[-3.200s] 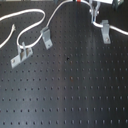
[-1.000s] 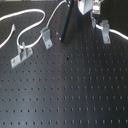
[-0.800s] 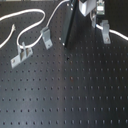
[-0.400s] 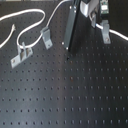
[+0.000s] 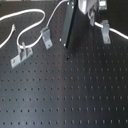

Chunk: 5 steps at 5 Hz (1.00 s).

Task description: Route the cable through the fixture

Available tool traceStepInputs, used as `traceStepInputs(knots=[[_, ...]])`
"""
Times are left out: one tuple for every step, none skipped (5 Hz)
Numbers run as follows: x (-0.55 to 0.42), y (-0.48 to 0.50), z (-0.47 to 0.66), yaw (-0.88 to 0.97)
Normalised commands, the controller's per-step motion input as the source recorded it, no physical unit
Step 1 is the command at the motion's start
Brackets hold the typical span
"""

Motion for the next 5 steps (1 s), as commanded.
traceStepInputs(knots=[[0.000, 0.000, 0.02, -0.12], [-0.017, 0.093, 0.08, -0.67], [-0.044, 0.037, 0.14, -0.77], [-0.021, 0.015, 0.14, -0.77], [-0.024, 0.014, 0.15, -0.81]])
